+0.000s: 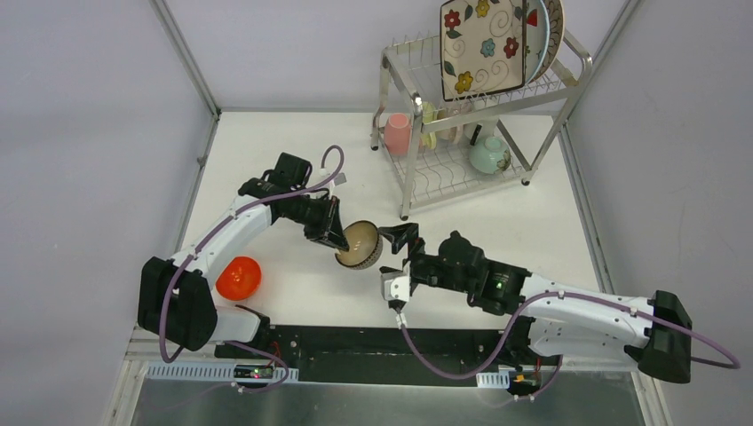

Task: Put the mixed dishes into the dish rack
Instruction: Pick up the bowl from the center of the board, then turn the bowl upside down on the dish rack.

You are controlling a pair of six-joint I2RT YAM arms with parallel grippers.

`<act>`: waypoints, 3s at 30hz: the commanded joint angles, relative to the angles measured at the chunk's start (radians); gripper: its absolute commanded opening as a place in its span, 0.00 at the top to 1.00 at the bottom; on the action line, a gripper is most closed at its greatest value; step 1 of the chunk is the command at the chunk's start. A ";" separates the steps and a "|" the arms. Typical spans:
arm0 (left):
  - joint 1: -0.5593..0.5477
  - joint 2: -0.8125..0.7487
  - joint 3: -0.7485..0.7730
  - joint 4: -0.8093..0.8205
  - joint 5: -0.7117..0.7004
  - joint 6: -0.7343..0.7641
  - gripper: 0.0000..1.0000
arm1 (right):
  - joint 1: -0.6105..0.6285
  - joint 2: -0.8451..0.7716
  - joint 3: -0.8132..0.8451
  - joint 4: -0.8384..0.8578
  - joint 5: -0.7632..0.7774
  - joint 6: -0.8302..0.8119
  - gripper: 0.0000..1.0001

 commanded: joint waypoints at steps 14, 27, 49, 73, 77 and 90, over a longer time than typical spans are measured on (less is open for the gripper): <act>0.007 0.027 0.042 -0.024 0.176 -0.029 1.00 | 0.088 0.111 -0.021 0.099 0.121 -0.282 0.07; -0.019 0.039 0.034 -0.055 0.167 -0.021 1.00 | 0.113 0.164 -0.031 0.124 0.131 -0.352 0.29; -0.027 0.111 0.127 -0.113 0.031 -0.005 0.93 | 0.161 0.225 -0.068 0.231 0.219 -0.424 0.66; -0.027 0.031 0.192 -0.097 -0.150 -0.021 0.37 | 0.171 0.306 -0.135 0.417 0.352 -0.351 0.82; -0.027 -0.028 0.183 -0.076 -0.251 -0.022 0.25 | 0.171 0.299 -0.160 0.433 0.394 -0.303 0.82; -0.027 -0.183 0.090 -0.021 -0.501 0.043 0.01 | 0.163 0.172 -0.172 0.125 0.510 -0.066 0.81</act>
